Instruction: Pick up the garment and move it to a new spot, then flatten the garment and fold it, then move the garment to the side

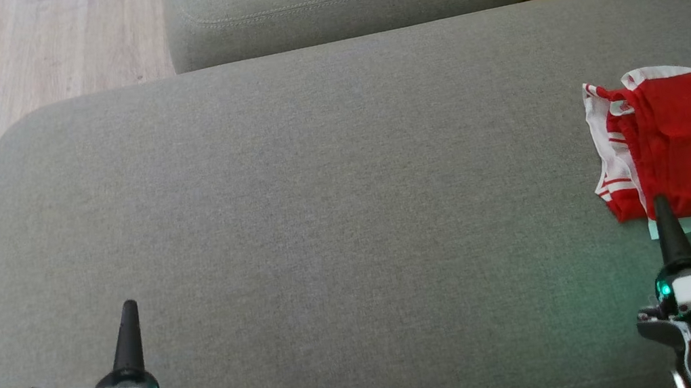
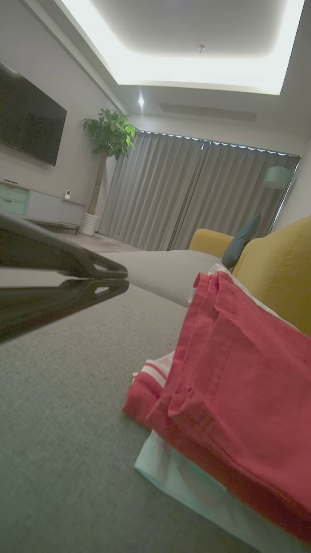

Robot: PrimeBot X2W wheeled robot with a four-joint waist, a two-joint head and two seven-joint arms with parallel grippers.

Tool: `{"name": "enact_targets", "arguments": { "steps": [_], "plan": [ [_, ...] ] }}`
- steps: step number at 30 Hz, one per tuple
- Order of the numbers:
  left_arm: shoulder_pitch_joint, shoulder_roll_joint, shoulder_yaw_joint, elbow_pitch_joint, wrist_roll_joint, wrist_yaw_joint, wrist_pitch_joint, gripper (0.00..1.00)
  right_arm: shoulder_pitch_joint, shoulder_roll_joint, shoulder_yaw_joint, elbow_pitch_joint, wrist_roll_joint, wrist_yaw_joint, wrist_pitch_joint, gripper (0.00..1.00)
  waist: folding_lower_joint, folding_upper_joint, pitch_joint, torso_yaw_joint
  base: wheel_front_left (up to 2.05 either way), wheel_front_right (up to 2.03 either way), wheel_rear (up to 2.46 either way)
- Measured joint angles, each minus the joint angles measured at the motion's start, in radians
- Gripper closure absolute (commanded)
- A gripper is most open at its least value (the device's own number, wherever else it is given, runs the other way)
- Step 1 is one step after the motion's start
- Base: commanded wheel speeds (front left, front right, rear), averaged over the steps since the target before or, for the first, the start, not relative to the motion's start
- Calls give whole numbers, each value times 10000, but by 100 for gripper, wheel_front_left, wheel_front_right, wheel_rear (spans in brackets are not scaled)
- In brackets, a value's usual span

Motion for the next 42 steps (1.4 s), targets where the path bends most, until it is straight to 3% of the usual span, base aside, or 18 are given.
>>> {"name": "enact_targets", "arguments": {
  "steps": [34,42],
  "plan": [
    [-606,0,675,376,-3440,-516,1007,100,-341,-4,-604,132,3929,0,965,100,0,0,44,43,0,0,0],
    [-625,-4,681,378,-3490,-516,1011,100,-341,-4,-637,142,3975,0,965,100,0,0,44,43,0,0,0]
  ]
}}
